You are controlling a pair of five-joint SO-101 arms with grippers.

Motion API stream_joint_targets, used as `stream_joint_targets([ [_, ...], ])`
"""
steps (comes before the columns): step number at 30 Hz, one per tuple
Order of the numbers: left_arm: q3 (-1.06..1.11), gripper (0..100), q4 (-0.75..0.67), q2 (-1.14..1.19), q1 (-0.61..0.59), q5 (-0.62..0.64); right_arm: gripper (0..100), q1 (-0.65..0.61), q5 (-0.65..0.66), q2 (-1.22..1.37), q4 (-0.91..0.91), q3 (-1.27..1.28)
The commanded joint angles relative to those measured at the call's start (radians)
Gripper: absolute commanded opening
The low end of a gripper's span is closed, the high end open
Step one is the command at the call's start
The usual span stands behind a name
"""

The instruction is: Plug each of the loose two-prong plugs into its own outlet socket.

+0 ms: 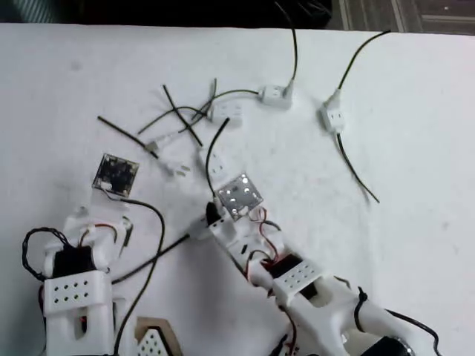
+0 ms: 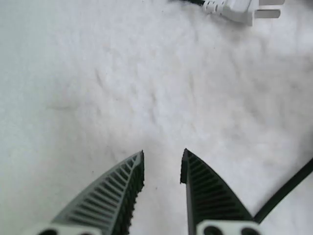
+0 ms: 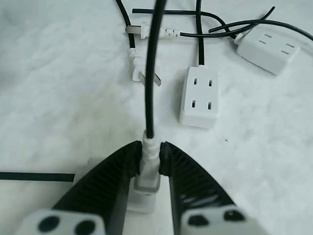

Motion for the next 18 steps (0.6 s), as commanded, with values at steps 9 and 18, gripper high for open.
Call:
stream_joint_targets([
  [9,-0.005,14,-0.015,-0.019,0.005,0.003,1.6,0.001,0.011,0.021,0.019,0.021],
  [18,-0.005,14,-0.017,-0.019,0.005,0.003,1.7,0.001,0.011,-0.137,0.358,-0.021],
])
